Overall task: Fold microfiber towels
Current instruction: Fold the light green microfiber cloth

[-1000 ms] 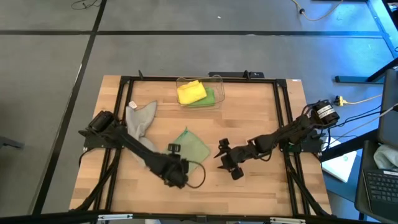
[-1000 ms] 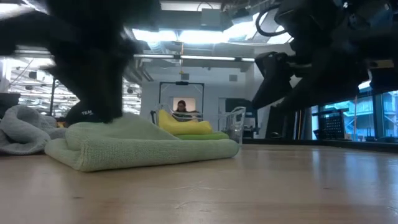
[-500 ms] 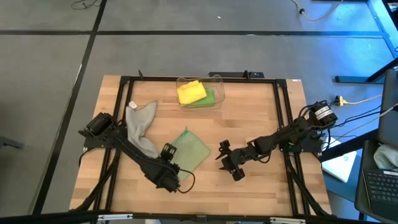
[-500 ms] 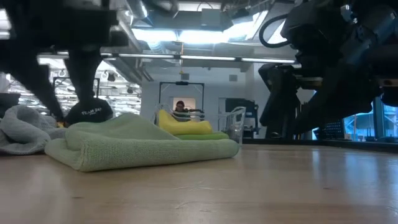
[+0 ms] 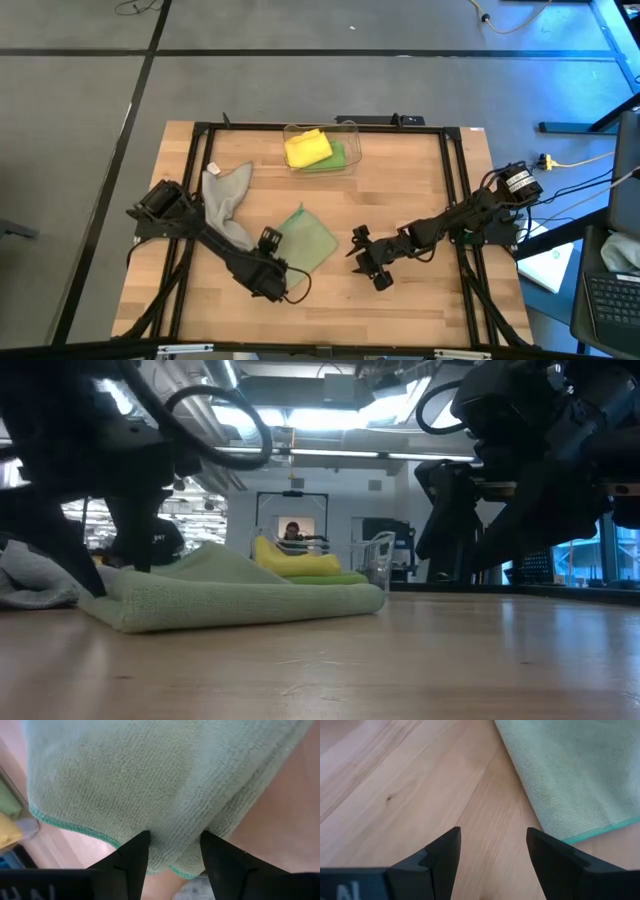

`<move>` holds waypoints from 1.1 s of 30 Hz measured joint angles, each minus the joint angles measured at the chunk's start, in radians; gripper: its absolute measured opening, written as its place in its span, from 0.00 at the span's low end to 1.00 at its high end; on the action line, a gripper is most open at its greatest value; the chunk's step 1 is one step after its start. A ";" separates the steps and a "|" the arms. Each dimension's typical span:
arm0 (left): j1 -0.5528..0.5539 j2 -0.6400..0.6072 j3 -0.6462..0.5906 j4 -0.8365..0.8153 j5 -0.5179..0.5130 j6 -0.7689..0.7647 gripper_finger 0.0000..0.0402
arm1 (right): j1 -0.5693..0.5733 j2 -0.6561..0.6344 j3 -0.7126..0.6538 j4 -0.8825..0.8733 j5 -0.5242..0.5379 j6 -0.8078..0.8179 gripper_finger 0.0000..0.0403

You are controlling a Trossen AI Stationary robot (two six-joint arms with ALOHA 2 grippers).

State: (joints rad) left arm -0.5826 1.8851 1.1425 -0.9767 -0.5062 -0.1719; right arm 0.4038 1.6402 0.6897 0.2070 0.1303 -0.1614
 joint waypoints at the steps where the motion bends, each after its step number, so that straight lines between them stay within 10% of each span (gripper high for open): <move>1: 0.003 0.000 -0.001 0.001 -0.004 0.000 0.43 | 0.000 0.000 0.000 0.000 0.000 0.000 0.57; 12: 0.014 0.000 -0.001 0.005 -0.008 0.025 0.41 | -0.001 0.000 0.001 0.000 0.000 -0.004 0.57; 26: 0.013 0.000 0.073 0.009 0.024 -0.011 0.03 | -0.001 0.000 0.001 0.000 0.000 -0.004 0.57; 33: 0.006 0.000 0.097 0.010 0.125 -0.110 0.03 | 0.000 0.000 0.001 0.000 0.000 -0.001 0.57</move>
State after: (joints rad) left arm -0.5771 1.8851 1.2395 -0.9669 -0.3807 -0.2818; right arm 0.4034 1.6405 0.6903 0.2065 0.1303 -0.1623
